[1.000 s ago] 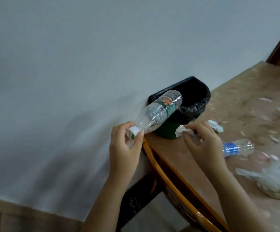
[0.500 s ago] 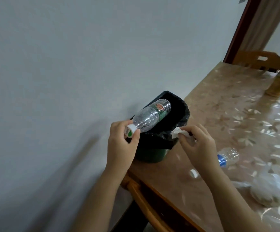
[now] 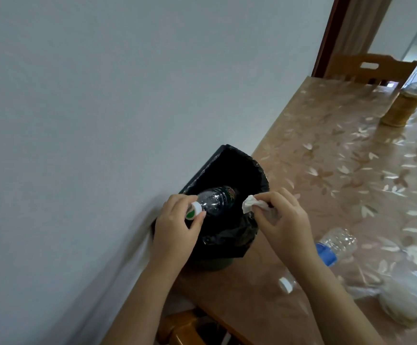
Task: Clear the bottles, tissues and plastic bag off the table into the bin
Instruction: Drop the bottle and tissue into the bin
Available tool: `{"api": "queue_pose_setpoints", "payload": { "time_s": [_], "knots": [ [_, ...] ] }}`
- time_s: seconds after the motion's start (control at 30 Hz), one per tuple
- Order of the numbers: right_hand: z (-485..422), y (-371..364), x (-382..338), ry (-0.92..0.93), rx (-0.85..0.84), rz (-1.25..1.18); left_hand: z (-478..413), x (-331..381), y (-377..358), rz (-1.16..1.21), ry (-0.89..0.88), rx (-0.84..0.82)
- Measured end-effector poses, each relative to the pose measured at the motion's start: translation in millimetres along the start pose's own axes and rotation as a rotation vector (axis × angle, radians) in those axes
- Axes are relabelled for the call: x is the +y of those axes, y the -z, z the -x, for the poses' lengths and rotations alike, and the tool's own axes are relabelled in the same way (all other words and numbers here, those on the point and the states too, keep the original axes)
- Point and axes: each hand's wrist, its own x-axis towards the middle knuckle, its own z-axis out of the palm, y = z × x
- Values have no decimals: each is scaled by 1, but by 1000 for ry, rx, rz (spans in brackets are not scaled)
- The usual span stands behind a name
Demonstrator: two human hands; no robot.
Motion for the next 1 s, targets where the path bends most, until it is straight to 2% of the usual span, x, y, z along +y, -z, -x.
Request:
{"api": "queue_pose_setpoints", "payload": {
  "time_s": [0.43, 0.8, 1.0],
  "knots": [
    [0, -19, -5, 13, -62, 5, 12, -14, 0, -49, -5, -99],
    [-14, -45, -19, 118, -128, 40, 34, -10, 27, -111, -28, 22],
    [-8, -50, -19, 110, -217, 148, 54, 1, 42, -101, -5, 39]
  ]
}}
